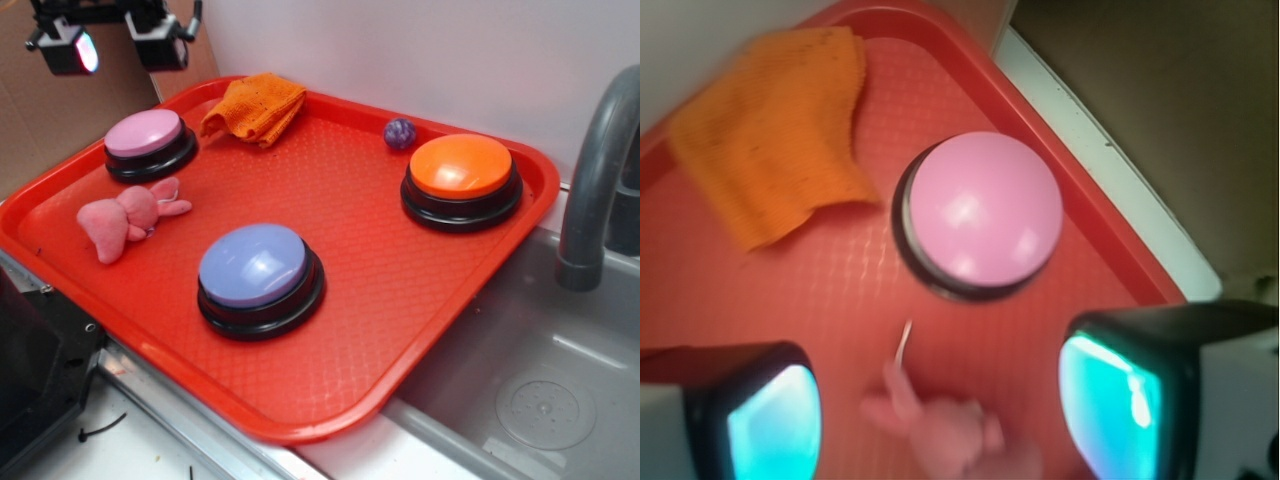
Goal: Push the pink button.
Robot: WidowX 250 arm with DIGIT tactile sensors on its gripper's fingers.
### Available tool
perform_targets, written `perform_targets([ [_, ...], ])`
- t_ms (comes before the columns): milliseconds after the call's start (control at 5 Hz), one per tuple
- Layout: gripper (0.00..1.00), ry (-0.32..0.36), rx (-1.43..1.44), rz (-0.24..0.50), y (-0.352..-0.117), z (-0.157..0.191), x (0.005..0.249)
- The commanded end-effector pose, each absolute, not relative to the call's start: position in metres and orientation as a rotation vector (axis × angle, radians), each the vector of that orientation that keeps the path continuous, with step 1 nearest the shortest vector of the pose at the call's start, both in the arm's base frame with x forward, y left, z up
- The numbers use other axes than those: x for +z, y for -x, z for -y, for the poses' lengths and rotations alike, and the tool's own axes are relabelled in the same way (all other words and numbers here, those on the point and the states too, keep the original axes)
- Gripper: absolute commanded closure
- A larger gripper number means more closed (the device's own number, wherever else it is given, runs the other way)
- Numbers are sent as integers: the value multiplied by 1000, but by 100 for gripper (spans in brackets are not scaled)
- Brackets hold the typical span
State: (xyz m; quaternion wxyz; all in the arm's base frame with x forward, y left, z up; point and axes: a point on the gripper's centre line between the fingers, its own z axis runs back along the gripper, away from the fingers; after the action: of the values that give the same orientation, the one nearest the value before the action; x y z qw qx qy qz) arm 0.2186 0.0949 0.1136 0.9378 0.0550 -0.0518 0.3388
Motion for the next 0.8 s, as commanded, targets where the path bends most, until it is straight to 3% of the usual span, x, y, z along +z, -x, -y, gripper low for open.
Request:
perform_targets([
  [0, 0, -129, 684, 103, -226, -136, 89],
  [600, 0, -90, 651, 31, -240, -147, 49],
])
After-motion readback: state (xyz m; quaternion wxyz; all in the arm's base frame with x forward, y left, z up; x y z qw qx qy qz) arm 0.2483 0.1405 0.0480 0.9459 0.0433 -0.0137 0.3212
